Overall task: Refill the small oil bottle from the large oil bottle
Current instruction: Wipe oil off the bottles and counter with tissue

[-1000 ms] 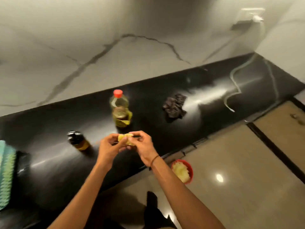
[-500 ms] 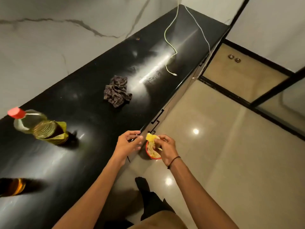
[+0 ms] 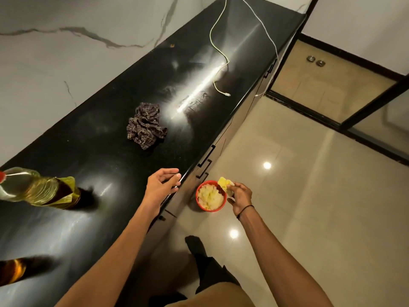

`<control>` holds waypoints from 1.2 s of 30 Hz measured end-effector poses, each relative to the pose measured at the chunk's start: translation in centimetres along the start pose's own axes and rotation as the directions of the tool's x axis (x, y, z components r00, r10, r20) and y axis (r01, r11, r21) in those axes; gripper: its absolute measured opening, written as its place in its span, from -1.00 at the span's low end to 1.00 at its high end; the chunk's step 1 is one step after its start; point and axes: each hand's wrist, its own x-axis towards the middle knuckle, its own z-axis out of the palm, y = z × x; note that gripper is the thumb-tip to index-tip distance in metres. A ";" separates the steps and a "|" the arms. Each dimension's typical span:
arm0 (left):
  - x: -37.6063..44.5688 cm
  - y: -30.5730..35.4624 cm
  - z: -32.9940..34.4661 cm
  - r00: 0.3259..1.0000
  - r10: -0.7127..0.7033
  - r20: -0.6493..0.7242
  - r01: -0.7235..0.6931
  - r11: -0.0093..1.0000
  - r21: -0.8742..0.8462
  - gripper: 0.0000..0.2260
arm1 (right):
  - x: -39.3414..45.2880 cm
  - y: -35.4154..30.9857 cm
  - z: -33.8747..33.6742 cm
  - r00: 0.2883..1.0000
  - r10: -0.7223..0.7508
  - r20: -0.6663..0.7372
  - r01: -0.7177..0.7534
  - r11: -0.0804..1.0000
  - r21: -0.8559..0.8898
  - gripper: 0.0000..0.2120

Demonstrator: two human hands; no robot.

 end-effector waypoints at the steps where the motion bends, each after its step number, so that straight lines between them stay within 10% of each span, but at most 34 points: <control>1: 0.1 -0.1 0.0 1.000 -0.001 0.002 0.001 1.000 0.004 -0.79 | 0.6 -0.1 0.3 1.000 0.014 -0.015 -0.014 1.000 -0.002 -0.81; 16: 1.8 -1.2 -2.0 0.999 0.004 -0.038 -0.005 1.000 -0.018 -0.80 | 3.7 2.2 0.2 0.948 0.269 -0.169 -0.310 0.897 -0.314 -0.73; 36: -2.4 2.2 -7.3 0.979 0.131 -0.157 -0.157 0.974 -0.164 -0.85 | -7.0 -2.4 8.7 0.970 -0.054 0.236 0.048 0.998 0.031 -0.89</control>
